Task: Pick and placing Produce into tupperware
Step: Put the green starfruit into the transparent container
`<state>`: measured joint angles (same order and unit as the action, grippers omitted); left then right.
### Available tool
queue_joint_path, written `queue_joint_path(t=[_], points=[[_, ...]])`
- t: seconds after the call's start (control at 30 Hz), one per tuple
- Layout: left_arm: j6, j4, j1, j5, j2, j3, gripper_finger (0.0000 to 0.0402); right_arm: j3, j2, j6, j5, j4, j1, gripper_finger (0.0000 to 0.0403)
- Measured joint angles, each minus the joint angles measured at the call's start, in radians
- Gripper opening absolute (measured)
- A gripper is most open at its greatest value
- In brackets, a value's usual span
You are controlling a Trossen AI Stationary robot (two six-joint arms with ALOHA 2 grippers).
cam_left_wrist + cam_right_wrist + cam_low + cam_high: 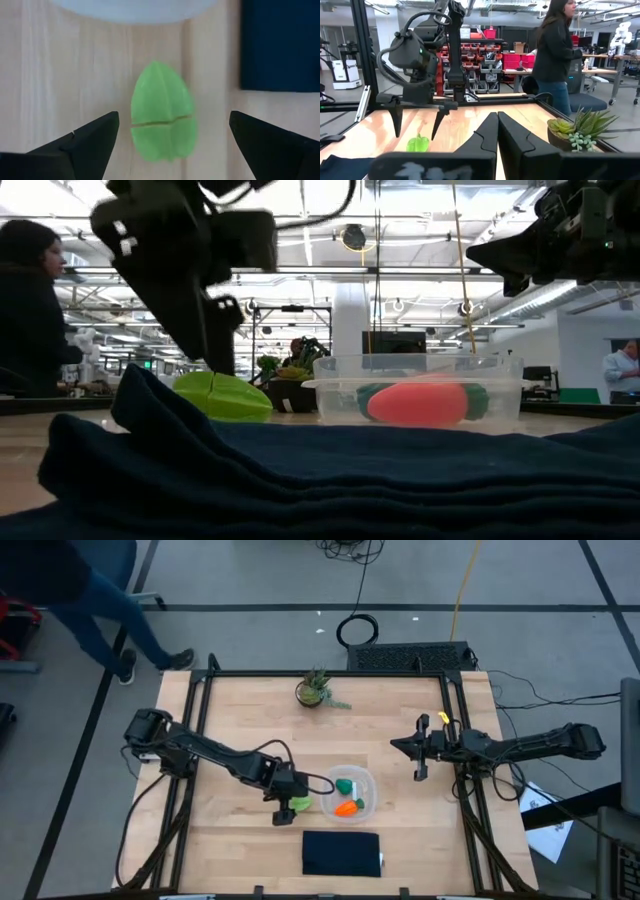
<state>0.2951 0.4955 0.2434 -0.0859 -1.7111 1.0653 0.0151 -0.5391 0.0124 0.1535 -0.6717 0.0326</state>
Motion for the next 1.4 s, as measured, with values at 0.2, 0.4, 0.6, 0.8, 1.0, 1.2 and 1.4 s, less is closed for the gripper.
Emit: queue_joint_path(t=[0.2, 0.4, 0.6, 0.8, 1.0, 1.2, 1.4], points=[[-0.005, -0.005, -0.002, -0.001, -0.059, -0.001, 0.0386, 0.000, -0.007, 0.000, 0.000, 0.003, 0.000, 0.0000], [-0.034, -0.020, -0.002, 0.001, -0.117, -0.001, 0.0386, 0.000, -0.014, -0.007, 0.000, 0.012, 0.000, 0.0000], [-0.060, -0.026, -0.001, 0.017, -0.129, 0.001, 0.0386, 0.000, -0.017, -0.008, 0.000, 0.011, 0.000, 0.0000], [-0.061, -0.049, 0.000, 0.043, -0.131, -0.001, 0.0386, 0.000, -0.017, -0.008, 0.000, 0.011, 0.000, 0.0000], [-0.053, -0.079, 0.000, 0.087, -0.135, -0.002, 0.0385, 0.000, -0.017, -0.008, 0.000, 0.010, 0.000, 0.0000], [-0.057, -0.076, 0.000, 0.092, -0.135, -0.002, 0.0349, 0.000, -0.017, -0.008, 0.000, 0.010, 0.000, 0.0000], [-0.058, -0.071, -0.001, 0.097, -0.135, -0.002, 0.0282, 0.000, -0.017, -0.008, 0.000, 0.010, 0.000, 0.0000]])
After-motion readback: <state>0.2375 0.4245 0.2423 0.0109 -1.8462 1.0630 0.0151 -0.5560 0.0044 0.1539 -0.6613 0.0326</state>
